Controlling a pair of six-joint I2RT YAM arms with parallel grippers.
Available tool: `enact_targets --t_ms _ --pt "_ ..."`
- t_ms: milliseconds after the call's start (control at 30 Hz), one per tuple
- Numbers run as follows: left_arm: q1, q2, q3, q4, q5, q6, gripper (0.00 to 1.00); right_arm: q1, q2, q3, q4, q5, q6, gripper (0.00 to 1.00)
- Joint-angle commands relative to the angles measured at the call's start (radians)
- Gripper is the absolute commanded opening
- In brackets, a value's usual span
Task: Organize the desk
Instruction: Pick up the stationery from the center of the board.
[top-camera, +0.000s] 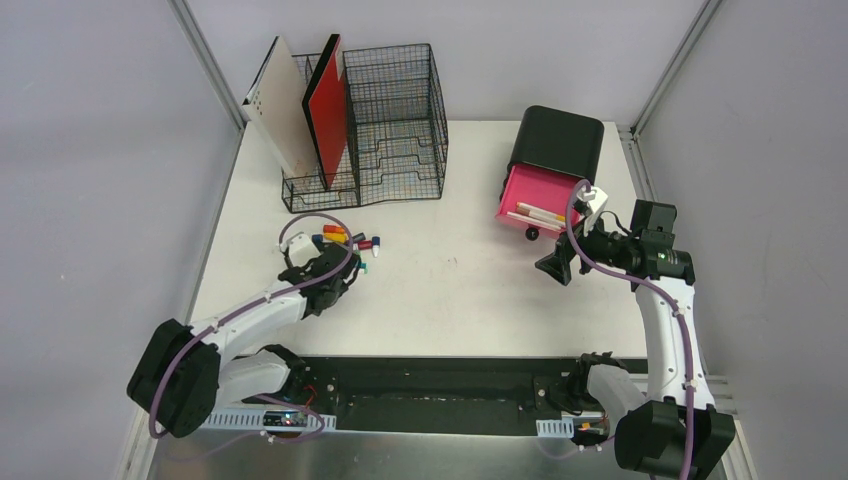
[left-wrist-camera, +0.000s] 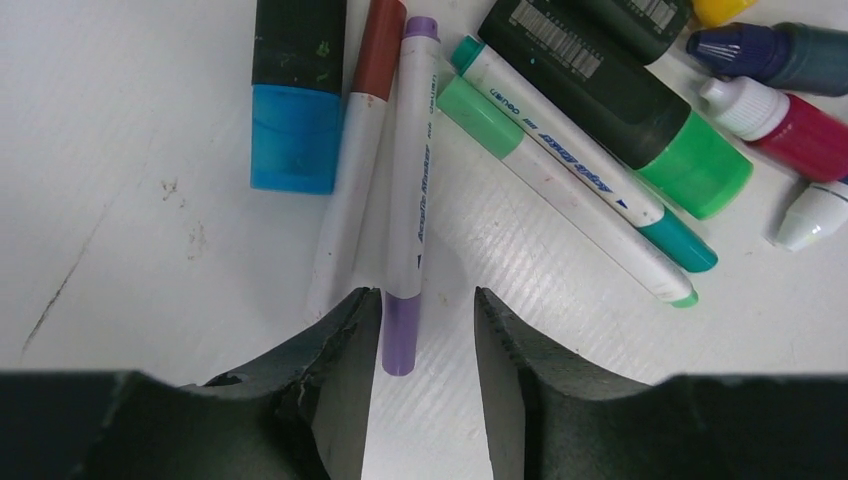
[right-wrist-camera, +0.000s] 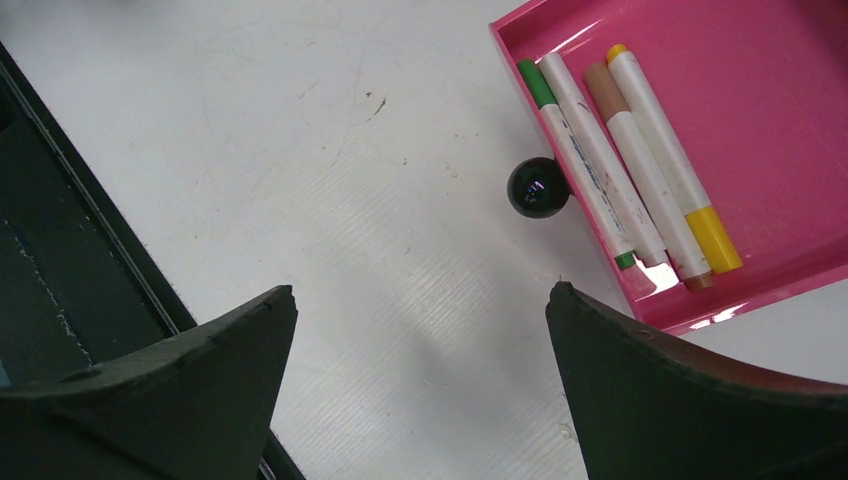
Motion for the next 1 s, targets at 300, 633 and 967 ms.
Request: enact_targets --t_ms 300,633,967 --pt "0.170 0.200 0.119 -0.038 0.141 0.021 0.40 -0.004 -0.015 0.011 0.003 -0.026 -0.031 0.99" --pt "0.198 0.320 0.195 -0.030 0.201 0.095 0.01 -0.004 -0.015 0.011 0.001 -0.025 -0.033 0.99" --pt "0.187 0.103 0.101 0.017 0.208 0.142 0.00 -0.004 -0.012 0.009 -0.003 -0.039 -0.036 0.99"
